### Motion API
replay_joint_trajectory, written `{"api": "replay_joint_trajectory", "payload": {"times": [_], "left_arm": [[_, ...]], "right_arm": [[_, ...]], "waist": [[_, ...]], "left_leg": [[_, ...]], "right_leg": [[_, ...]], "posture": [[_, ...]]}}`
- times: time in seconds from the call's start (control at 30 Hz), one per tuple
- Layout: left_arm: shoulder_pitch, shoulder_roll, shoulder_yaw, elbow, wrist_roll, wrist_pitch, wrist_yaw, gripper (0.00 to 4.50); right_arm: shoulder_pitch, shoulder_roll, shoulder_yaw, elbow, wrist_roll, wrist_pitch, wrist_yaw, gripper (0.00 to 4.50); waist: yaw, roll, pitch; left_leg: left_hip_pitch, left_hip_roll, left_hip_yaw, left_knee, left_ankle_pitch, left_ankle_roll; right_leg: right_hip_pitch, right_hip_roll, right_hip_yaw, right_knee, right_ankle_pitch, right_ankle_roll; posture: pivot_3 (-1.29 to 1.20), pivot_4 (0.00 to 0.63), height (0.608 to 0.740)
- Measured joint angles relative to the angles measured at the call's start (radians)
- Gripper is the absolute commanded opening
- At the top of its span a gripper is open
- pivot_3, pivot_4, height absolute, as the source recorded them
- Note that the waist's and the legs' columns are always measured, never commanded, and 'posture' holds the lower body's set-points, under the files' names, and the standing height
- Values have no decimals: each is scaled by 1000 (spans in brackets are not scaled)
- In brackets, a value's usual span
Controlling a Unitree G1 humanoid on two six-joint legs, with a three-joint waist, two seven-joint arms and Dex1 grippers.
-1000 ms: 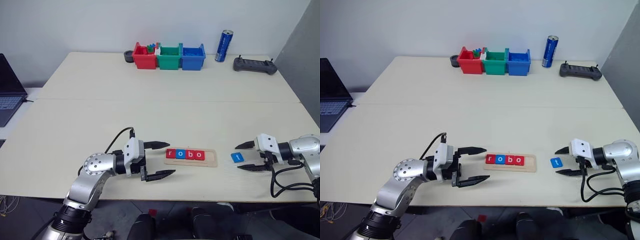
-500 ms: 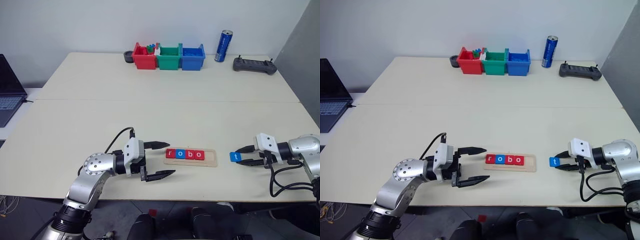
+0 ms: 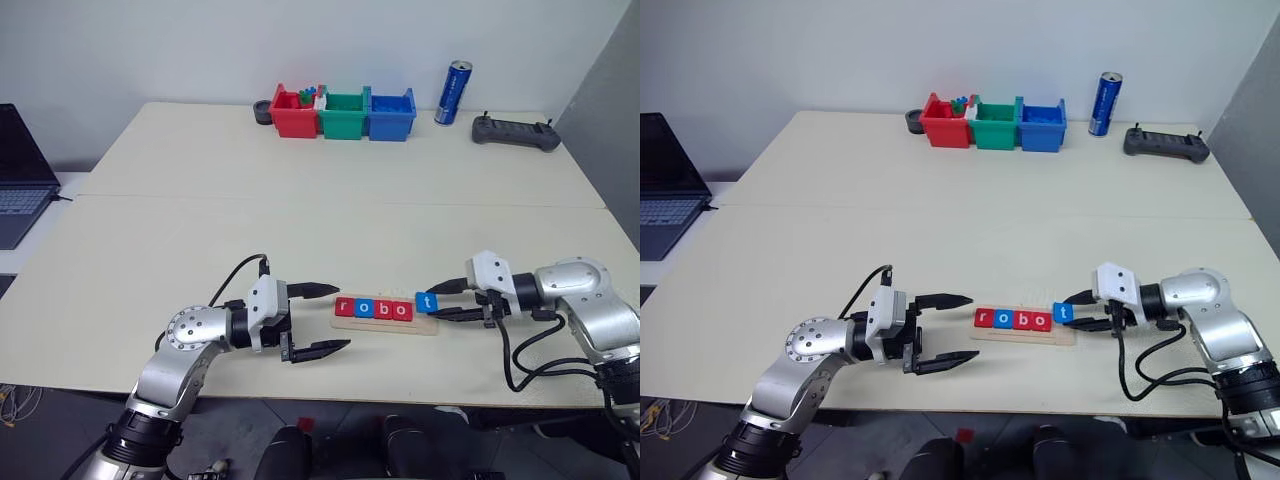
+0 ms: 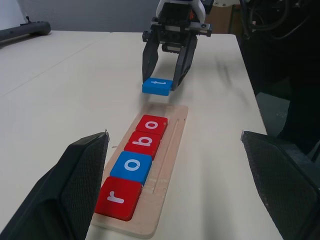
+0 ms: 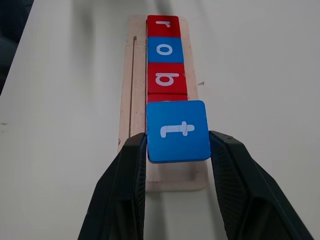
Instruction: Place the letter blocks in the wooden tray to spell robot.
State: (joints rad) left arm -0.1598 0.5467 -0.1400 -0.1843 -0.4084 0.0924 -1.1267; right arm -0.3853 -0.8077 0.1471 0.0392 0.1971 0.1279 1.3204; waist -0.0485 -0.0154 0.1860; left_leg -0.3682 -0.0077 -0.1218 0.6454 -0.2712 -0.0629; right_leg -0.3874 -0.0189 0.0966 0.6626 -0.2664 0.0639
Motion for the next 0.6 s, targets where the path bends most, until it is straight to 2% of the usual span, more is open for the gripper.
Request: {"api": "replay_joint_trajectory", "payload": {"times": [0.6], "left_arm": [[3,1,0,-1,0,5,3,4500]], "right_arm": [[-8,23,55,50,-74,-23,-35,1467]], "waist": [[-1,0,0]], "left_leg": [[0,0,0,0,0,0]], "right_leg": [[0,0,0,0,0,0]], "posture": [[0,150,740]]}}
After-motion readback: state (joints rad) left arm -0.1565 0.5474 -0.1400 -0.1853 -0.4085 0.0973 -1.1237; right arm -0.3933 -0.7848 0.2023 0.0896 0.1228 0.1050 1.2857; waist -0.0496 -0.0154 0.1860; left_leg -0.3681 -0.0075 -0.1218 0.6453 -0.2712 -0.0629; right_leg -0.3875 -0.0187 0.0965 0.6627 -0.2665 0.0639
